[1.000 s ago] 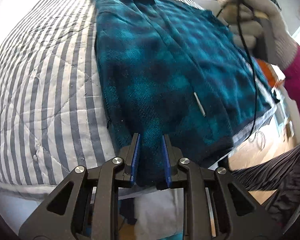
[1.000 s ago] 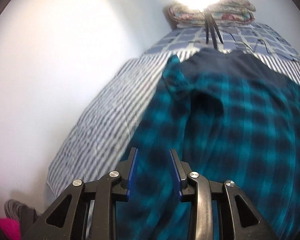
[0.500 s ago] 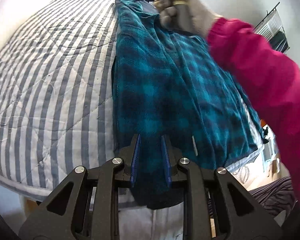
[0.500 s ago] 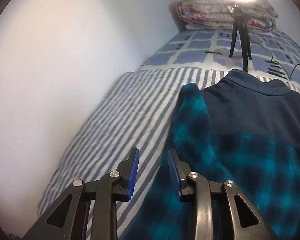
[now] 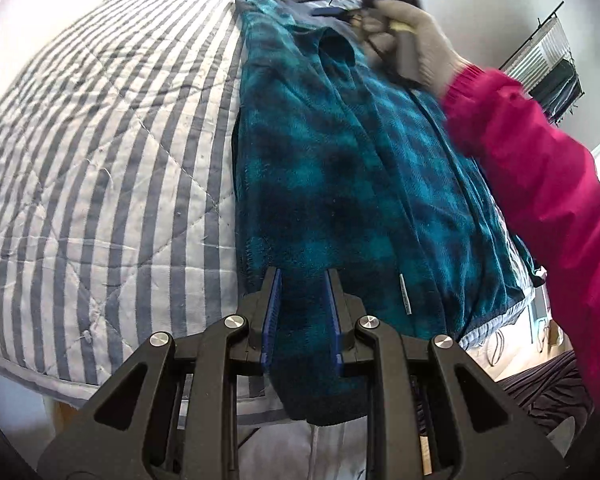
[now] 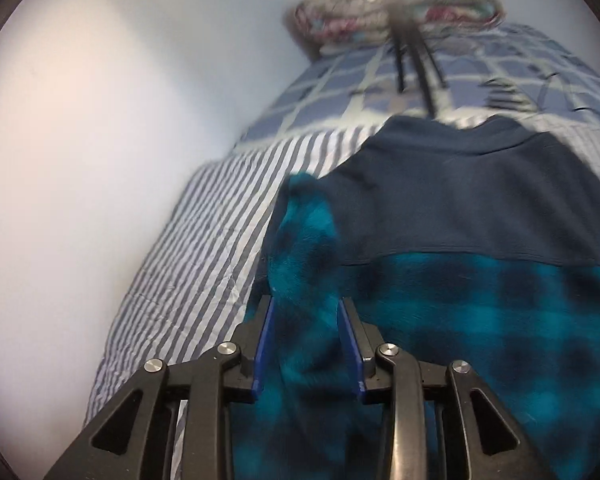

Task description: Fold large clothes

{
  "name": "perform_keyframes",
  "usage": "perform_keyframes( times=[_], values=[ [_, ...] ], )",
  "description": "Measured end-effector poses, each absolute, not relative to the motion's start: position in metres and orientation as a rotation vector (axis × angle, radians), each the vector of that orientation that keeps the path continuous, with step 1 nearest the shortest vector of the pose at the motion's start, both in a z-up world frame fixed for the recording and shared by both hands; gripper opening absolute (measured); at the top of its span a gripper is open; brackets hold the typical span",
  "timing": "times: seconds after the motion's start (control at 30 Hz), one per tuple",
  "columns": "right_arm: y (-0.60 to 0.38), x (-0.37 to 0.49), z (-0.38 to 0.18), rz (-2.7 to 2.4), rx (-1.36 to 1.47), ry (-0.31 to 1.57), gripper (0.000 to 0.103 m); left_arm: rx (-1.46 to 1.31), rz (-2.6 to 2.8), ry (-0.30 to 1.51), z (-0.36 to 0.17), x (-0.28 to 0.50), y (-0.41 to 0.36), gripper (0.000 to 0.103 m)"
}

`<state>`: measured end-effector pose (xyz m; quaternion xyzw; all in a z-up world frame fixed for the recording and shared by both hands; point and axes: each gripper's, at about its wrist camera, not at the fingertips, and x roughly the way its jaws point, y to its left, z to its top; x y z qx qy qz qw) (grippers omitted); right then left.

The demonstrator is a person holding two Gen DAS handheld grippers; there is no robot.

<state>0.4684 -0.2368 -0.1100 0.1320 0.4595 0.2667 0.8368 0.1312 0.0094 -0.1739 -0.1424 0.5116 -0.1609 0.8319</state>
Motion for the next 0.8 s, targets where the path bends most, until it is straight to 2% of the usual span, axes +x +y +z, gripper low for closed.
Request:
perform_keyframes(
  times=[0.2,0.27,0.37,0.43,0.53,0.63,0.73,0.8],
  values=[
    [-0.252,0.428,-0.103,0.557,0.185,0.95,0.024,-0.287,-0.41,1.046,-0.168,0.119,-0.008,0.02],
    [-0.248,0.428,-0.115,0.542,0.198,0.98,0.024,-0.287,-0.465,1.039,-0.167,0.114,-0.022,0.02],
    [-0.239,0.434,-0.146,0.426,0.067,1.087,0.022,-0.271,-0.521,1.051,-0.171,0.112,-0.042,0.02],
    [-0.247,0.428,-0.147,0.419,0.097,1.088,0.02,-0.263,-0.526,1.063,-0.176,0.111,-0.05,0.02],
    [-0.268,0.411,-0.121,0.435,0.163,1.064,0.025,-0.246,-0.527,1.082,-0.187,0.108,-0.059,0.02],
    [-0.291,0.381,-0.074,0.425,0.093,0.978,0.035,-0.208,-0.518,1.08,-0.197,0.102,-0.069,0.02],
    [-0.324,0.342,-0.032,0.43,0.128,0.9,0.042,-0.046,-0.508,1.037,-0.199,0.091,-0.087,0.02],
    [-0.354,0.313,-0.011,0.388,0.174,0.856,0.06,0.043,-0.493,1.021,-0.194,0.086,-0.096,0.02]
  ],
)
